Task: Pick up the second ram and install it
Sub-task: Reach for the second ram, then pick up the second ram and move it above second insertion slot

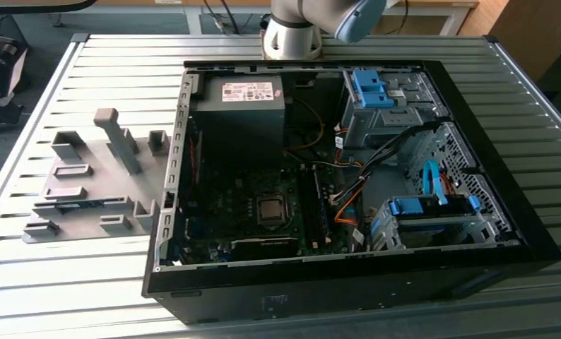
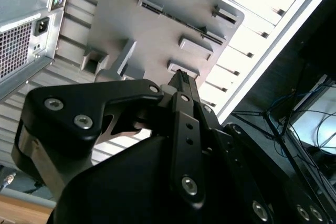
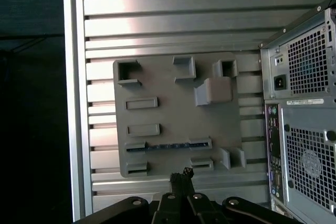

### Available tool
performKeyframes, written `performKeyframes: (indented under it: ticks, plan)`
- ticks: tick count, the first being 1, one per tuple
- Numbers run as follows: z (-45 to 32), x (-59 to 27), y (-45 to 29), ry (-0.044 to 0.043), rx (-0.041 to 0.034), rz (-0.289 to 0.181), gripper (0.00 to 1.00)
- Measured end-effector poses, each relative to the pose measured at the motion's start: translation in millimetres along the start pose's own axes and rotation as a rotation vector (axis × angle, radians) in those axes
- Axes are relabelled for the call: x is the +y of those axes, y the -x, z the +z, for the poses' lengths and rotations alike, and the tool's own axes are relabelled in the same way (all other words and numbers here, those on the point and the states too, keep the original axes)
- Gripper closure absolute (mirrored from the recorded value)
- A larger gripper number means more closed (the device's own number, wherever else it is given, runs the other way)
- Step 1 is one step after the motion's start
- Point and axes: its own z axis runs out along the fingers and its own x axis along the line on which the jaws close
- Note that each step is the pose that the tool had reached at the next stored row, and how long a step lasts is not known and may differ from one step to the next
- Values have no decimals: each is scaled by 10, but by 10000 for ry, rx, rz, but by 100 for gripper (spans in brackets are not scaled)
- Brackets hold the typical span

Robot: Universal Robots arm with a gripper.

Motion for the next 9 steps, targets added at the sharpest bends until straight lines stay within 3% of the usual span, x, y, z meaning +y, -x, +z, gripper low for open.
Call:
performKeyframes:
  ticks: [9]
  plan:
    - [8,1,15,-2,15,0,89]
